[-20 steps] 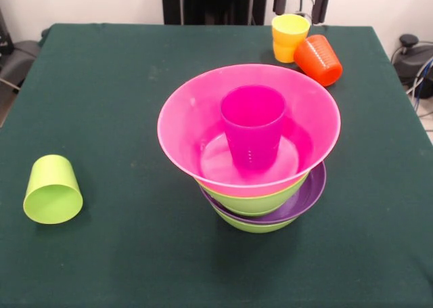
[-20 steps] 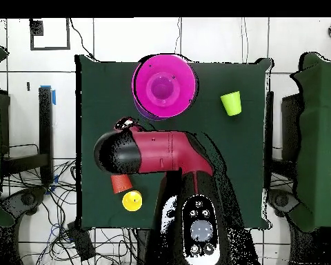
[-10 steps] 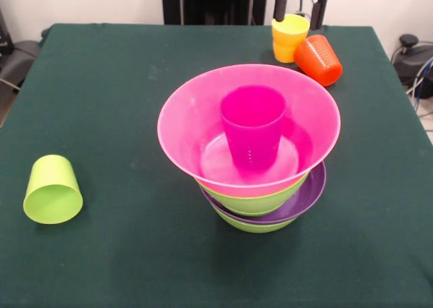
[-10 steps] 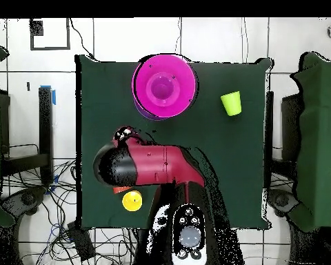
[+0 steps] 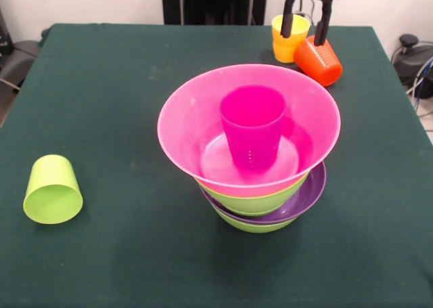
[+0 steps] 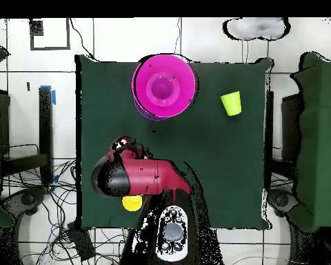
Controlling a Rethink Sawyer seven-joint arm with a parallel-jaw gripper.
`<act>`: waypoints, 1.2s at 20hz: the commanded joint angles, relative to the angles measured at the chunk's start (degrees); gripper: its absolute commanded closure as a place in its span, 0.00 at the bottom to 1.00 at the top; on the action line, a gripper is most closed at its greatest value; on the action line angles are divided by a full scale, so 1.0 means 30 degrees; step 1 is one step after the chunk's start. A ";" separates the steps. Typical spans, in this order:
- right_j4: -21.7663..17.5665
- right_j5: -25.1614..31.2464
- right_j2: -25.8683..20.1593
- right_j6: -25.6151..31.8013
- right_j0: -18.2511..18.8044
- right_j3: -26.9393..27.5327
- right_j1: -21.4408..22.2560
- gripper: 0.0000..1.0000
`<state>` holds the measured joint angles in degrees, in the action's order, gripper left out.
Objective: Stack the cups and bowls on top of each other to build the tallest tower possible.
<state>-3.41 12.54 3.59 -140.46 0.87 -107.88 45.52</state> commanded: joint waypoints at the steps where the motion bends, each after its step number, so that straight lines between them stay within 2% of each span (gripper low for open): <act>1: 0.1232 -0.1032 0.0112 -0.4012 -0.0615 -0.1651 -0.1482 0.00; 14: 0.3338 -0.1958 0.0568 -0.4418 -0.2182 -0.3825 -0.1063 0.00; 24: 0.4723 -0.3667 0.0660 -0.4589 -0.3108 -0.4209 -0.2148 0.00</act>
<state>7.67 6.25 7.74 -140.47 -7.38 -116.99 42.14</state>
